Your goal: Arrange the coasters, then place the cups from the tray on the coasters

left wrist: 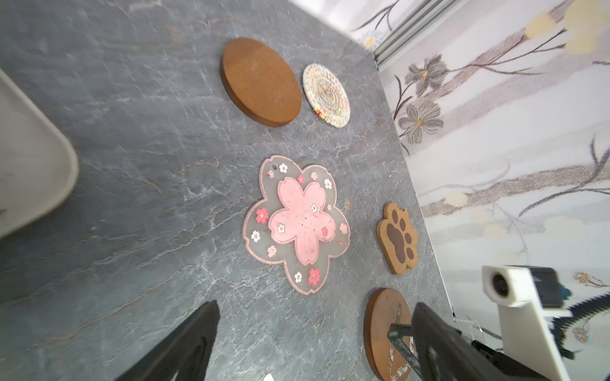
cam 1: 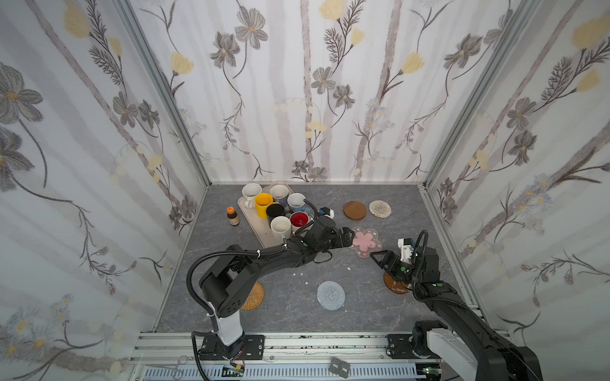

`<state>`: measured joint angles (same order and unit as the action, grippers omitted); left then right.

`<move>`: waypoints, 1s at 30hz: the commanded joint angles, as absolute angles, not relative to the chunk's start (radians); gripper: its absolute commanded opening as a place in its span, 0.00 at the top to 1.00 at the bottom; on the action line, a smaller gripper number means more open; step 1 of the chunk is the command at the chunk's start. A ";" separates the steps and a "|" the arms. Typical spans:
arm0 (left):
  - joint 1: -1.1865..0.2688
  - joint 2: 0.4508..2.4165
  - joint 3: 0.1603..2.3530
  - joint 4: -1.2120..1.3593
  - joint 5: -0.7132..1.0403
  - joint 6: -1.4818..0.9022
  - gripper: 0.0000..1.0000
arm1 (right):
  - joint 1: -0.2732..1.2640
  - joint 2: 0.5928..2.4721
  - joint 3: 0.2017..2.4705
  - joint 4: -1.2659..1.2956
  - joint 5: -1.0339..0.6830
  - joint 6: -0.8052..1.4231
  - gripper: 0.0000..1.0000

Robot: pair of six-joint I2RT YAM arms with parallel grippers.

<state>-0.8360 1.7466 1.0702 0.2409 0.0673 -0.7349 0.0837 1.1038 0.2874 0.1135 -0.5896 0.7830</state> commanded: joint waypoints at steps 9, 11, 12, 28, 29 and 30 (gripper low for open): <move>-0.833 1.472 0.775 0.253 -0.097 -0.699 0.04 | 0.135 1.285 0.309 0.308 -0.545 0.839 0.12; -0.834 1.433 0.736 0.253 -0.115 -0.695 0.04 | 0.136 1.320 0.330 0.290 -0.521 0.814 0.12; -0.833 1.418 0.723 0.252 -0.122 -0.695 0.04 | 0.135 1.334 0.334 0.292 -0.517 0.809 0.12; -0.825 1.205 0.502 0.252 -0.204 -0.667 0.00 | 0.135 1.536 0.399 0.387 -0.502 0.819 0.14; -0.823 1.197 0.493 0.252 -0.205 -0.667 0.00 | 0.135 1.546 0.402 0.395 -0.502 0.821 0.14; -0.821 1.192 0.485 0.253 -0.206 -0.668 0.00 | 0.135 1.557 0.405 0.400 -0.502 0.822 0.14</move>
<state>-0.8261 1.2068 0.5022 0.2367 -0.1726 -0.6724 0.1345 1.5375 0.3920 0.3321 -0.5163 0.8177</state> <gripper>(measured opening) 0.997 0.861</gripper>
